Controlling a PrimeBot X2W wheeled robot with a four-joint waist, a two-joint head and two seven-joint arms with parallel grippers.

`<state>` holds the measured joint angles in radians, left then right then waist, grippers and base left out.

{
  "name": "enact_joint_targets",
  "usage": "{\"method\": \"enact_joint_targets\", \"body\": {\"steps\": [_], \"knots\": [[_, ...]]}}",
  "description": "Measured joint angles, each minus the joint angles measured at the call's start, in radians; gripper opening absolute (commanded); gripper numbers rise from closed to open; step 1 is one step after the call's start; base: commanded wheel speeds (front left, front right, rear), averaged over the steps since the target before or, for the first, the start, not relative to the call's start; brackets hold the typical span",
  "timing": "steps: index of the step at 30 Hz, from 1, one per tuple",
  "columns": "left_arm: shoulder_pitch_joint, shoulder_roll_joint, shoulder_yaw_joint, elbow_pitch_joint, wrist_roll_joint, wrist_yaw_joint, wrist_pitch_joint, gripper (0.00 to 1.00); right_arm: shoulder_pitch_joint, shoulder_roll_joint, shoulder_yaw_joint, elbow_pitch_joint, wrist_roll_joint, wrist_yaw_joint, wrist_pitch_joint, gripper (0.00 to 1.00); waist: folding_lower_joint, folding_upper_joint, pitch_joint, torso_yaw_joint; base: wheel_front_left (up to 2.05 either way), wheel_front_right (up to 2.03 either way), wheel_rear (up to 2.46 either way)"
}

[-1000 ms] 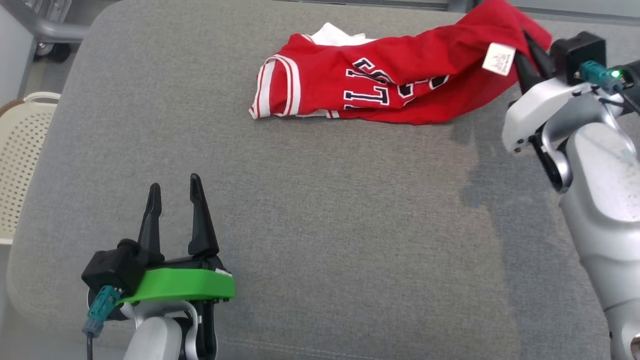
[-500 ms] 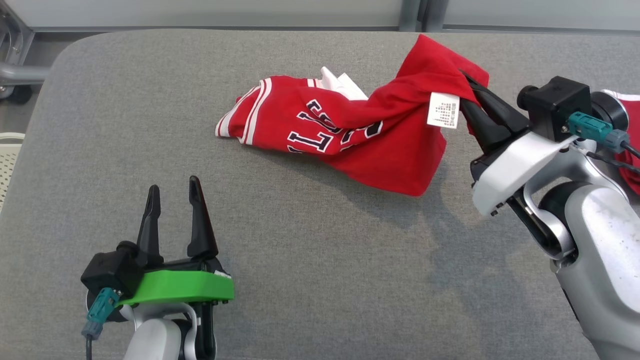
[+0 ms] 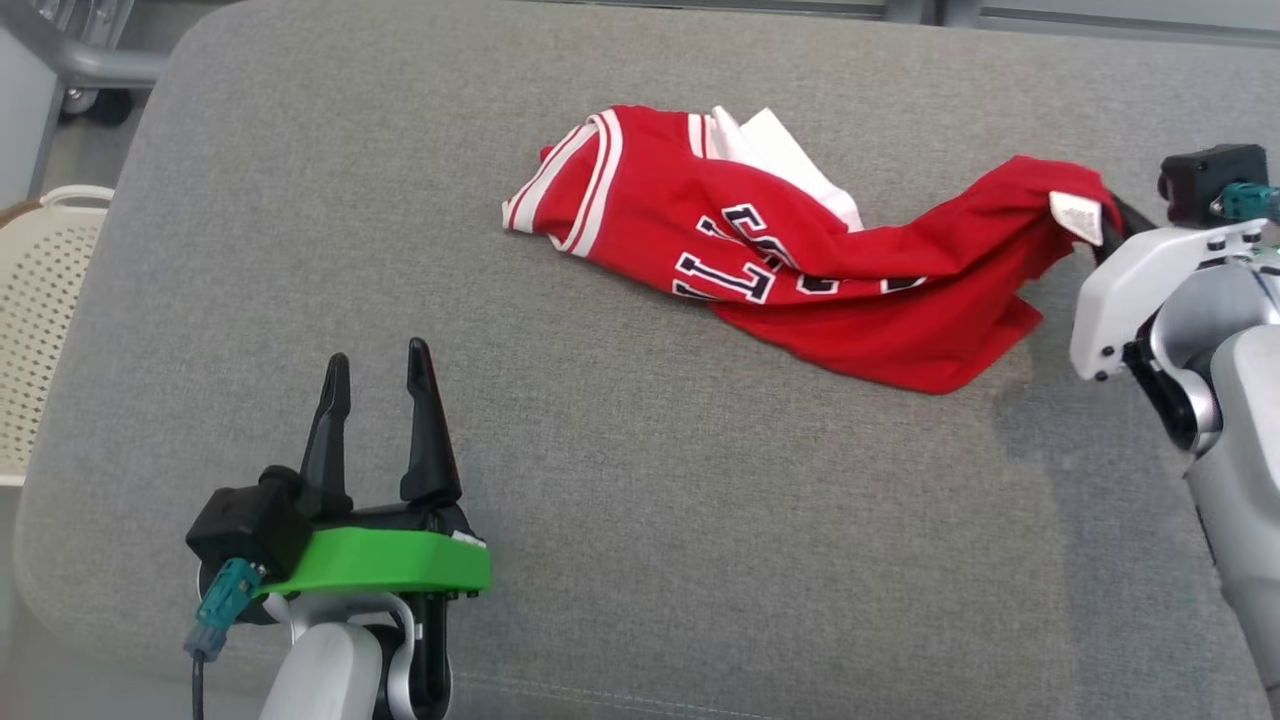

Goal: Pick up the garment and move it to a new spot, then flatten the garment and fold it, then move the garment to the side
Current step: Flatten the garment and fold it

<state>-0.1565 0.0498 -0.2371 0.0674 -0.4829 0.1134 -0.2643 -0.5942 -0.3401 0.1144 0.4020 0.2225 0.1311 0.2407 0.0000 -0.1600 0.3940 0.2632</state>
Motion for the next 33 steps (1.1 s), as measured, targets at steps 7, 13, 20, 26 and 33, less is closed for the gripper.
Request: {"method": "enact_joint_targets", "body": {"steps": [7,13,20,26,33], "knots": [[-0.019,0.0,-0.026,0.006,-0.006,0.0,0.0,1.0,-0.156,-0.009,-0.122,0.308,-0.095,0.0,-0.116,0.0,0.0,0.0,0.034,0.053,0.0,0.0,0.0],[-0.022,0.0,-0.041,0.019,-0.006,-0.005,0.0,1.0,-0.254,-0.003,-0.213,0.511,-0.175,0.0,-0.203,0.28,0.0,0.0001,0.062,0.079,0.0,0.0,0.0],[-0.038,0.0,-0.064,0.042,0.002,-0.017,0.0,1.0,-0.323,0.032,-0.225,0.627,-0.228,0.0,-0.327,1.0,0.0,0.0,0.063,0.058,0.0,0.0,0.0],[-0.046,0.0,-0.072,0.092,0.012,-0.029,0.0,1.0,-0.334,0.056,-0.141,0.643,-0.174,0.0,-0.417,1.0,0.0,0.0,0.043,0.001,0.0,0.0,0.0],[-0.11,0.0,-0.081,0.205,0.017,-0.064,0.009,1.0,-0.25,0.061,0.011,0.515,-0.033,0.0,-0.47,1.0,0.0,0.0,0.015,-0.085,0.0,0.0,0.0]]}}
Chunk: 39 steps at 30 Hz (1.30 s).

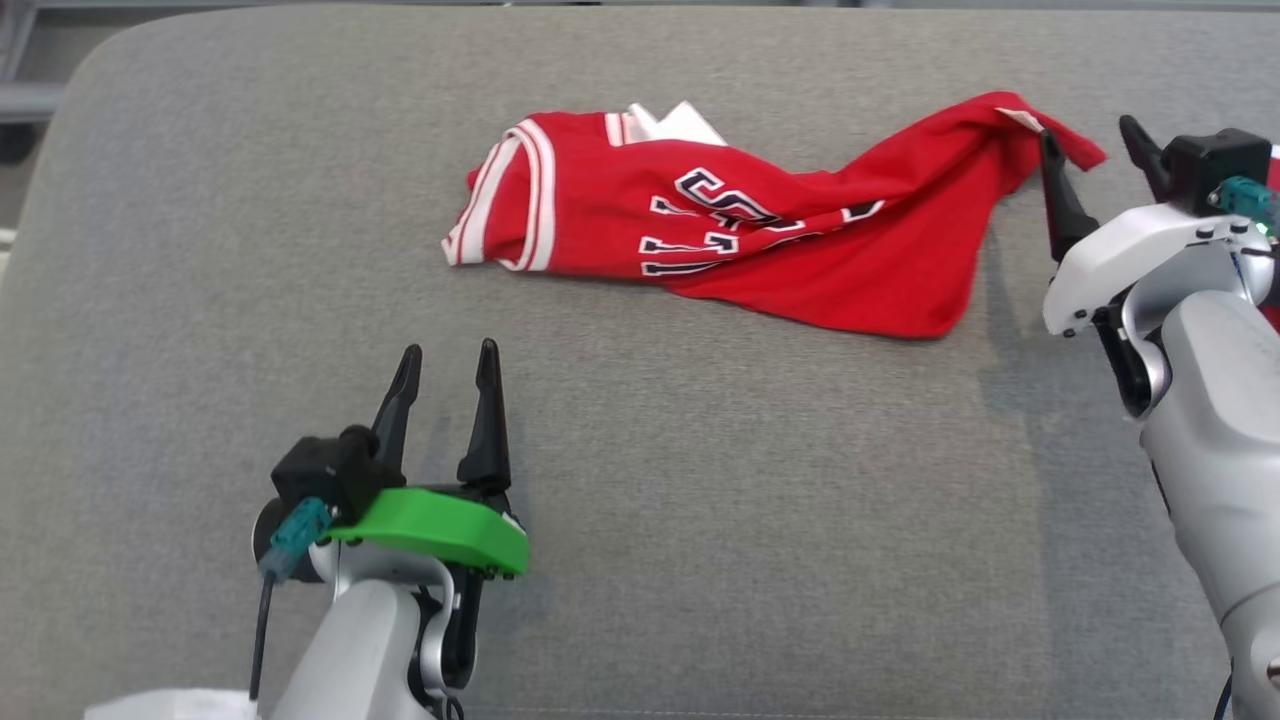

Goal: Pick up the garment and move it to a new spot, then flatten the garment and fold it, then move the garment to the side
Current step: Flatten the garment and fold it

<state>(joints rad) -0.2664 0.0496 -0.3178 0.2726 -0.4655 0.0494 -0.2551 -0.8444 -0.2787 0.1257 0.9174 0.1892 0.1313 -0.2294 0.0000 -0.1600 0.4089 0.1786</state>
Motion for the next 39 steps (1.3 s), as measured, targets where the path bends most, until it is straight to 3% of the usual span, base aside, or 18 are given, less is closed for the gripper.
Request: {"method": "enact_joint_targets", "body": {"steps": [8,20,32,39], "knots": [[-0.143,0.005,0.018,0.17,-0.02,-0.025,0.007,1.0,0.163,-0.033,0.107,-0.282,0.149,0.0,0.005,1.0,0.0,0.0,-0.013,-0.106,0.0,0.0,0.0],[-0.293,0.007,0.067,0.435,-0.08,-0.047,0.008,1.0,0.382,-0.005,0.055,-0.628,0.151,0.0,0.061,1.0,0.0,0.0,0.02,-0.209,0.0,0.0,0.0],[-0.403,0.044,0.094,0.639,-0.065,-0.048,-0.003,1.0,0.452,0.054,0.023,-0.798,0.113,0.0,0.113,1.0,0.0,0.0,0.068,-0.267,0.0,0.0,0.0],[-0.451,0.064,0.108,0.672,-0.03,-0.037,-0.006,1.0,0.47,0.065,0.014,-0.837,0.106,0.0,0.122,1.0,0.0,0.0,0.094,-0.294,0.0,0.0,0.0]]}}
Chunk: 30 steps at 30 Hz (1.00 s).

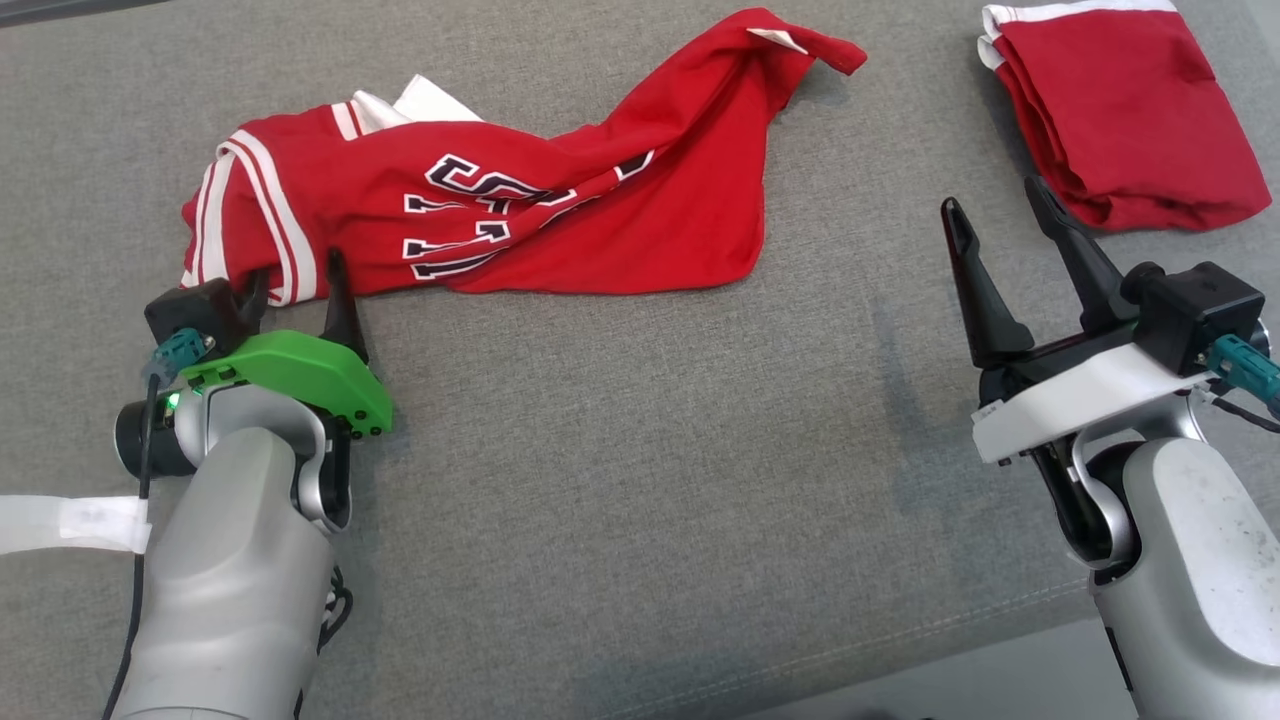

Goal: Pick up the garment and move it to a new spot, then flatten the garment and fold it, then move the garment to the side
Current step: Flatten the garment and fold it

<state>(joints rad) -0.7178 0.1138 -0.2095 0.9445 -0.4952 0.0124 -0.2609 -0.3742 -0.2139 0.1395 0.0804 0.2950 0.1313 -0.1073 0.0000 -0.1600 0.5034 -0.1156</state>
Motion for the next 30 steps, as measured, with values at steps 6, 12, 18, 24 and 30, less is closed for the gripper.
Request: {"method": "enact_joint_targets", "body": {"steps": [6,12,18,24,30], "knots": [[-0.007,0.014,0.03,-0.06,0.046,-0.005,0.0,0.0,0.002,0.009,-0.015,-0.005,-0.007,0.0,-0.001,1.0,0.0001,0.0001,0.011,-0.011,0.0,0.0,0.0],[0.04,0.013,0.076,-0.266,0.127,-0.009,0.0,0.0,0.022,0.021,-0.051,0.0,-0.01,0.0,-0.021,1.0,0.0,0.0001,-0.006,0.012,0.0,0.0,0.0],[0.133,-0.02,0.073,-0.517,0.22,-0.018,0.0,0.0,0.045,0.037,-0.078,0.009,-0.016,0.0,-0.033,1.0,0.0,0.0,-0.045,0.043,0.0,0.0,0.0],[0.181,-0.038,0.023,-0.728,0.282,-0.021,-0.001,0.0,0.063,0.044,-0.086,0.003,-0.019,0.0,-0.034,1.0,0.0,0.0,-0.089,0.066,0.0,0.0,0.0],[0.19,-0.042,-0.022,-0.811,0.307,-0.007,0.056,0.0,0.067,0.05,-0.079,-0.002,-0.019,0.0,-0.031,1.0,0.0,0.0,-0.107,0.056,0.0,0.0,0.0]]}}
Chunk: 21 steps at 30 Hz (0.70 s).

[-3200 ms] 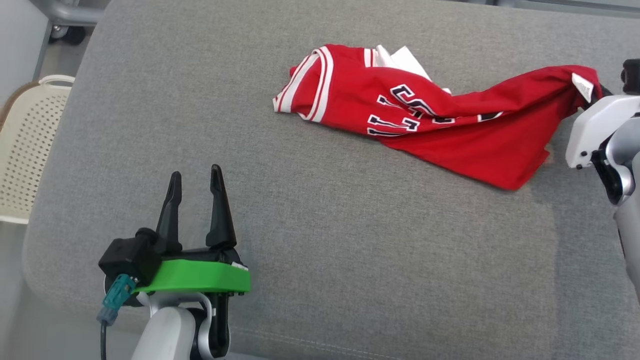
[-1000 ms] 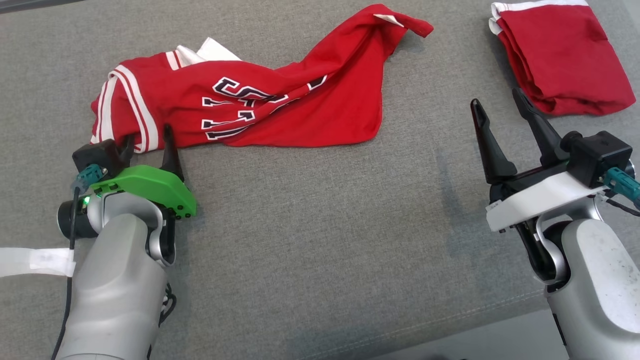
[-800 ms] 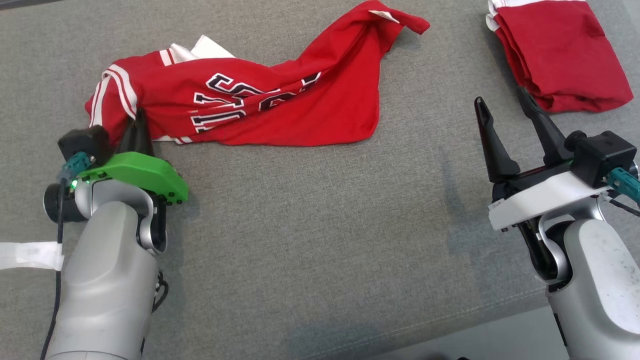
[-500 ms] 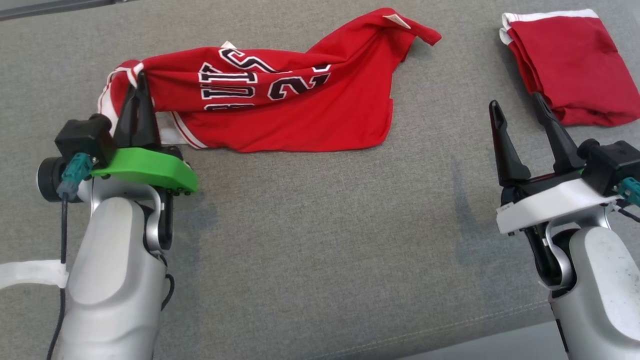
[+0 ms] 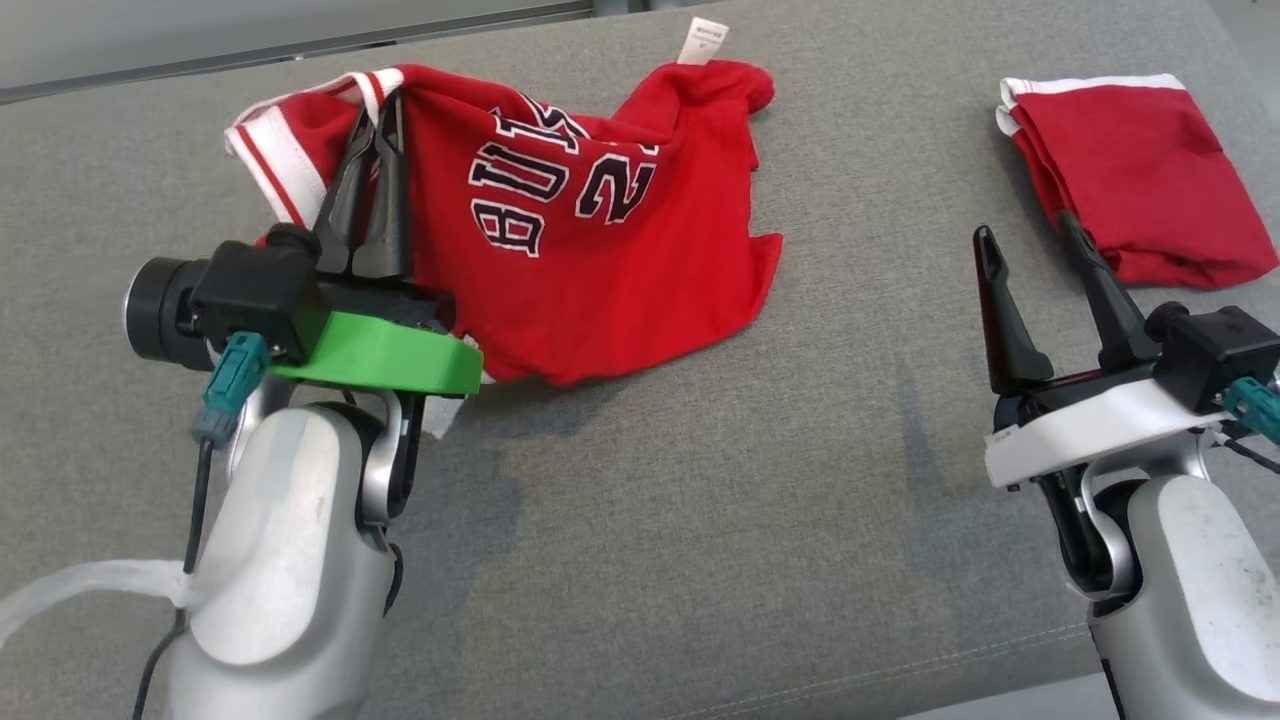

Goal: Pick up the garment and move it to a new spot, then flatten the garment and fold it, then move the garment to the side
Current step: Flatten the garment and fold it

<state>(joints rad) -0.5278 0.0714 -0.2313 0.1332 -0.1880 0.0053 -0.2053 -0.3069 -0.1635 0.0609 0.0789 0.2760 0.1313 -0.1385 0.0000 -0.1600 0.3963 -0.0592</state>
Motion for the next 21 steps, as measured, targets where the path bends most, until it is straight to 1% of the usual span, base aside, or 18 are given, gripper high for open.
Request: {"method": "enact_joint_targets", "body": {"steps": [3,5,7,12,16,21], "knots": [[-0.02,0.004,0.003,0.059,-0.004,0.001,0.037,0.0,-0.001,0.007,0.024,0.005,0.001,0.0,0.007,1.0,0.0,0.0,0.007,-0.016,0.0,0.0,0.0],[-0.047,0.011,0.02,0.136,-0.015,0.002,0.046,0.0,-0.008,0.013,0.045,0.013,0.003,0.0,0.007,1.0,0.0,0.0,0.015,-0.028,0.0,0.0,0.0],[-0.076,0.031,0.038,0.232,-0.016,0.006,0.049,0.0,-0.024,0.017,0.069,0.022,0.006,0.0,0.009,1.0,0.0,0.0,0.025,-0.041,0.0,0.0,0.0],[-0.171,0.078,0.068,0.456,-0.016,0.012,0.007,0.0,-0.073,0.024,0.124,0.044,0.016,0.0,0.0,1.0,0.0,0.0001,0.059,-0.076,0.0,0.0,0.0],[-0.273,0.098,0.067,0.57,-0.001,0.012,-0.028,0.0,-0.098,0.024,0.148,0.059,0.021,0.0,-0.005,1.0,0.0,0.0,0.089,-0.103,0.0,0.0,0.0],[-0.383,0.123,0.059,0.704,0.019,0.003,-0.045,0.0,-0.123,0.029,0.175,0.08,0.029,0.0,-0.015,1.0,0.0001,0.0,0.121,-0.135,0.0,0.0,0.0]]}}
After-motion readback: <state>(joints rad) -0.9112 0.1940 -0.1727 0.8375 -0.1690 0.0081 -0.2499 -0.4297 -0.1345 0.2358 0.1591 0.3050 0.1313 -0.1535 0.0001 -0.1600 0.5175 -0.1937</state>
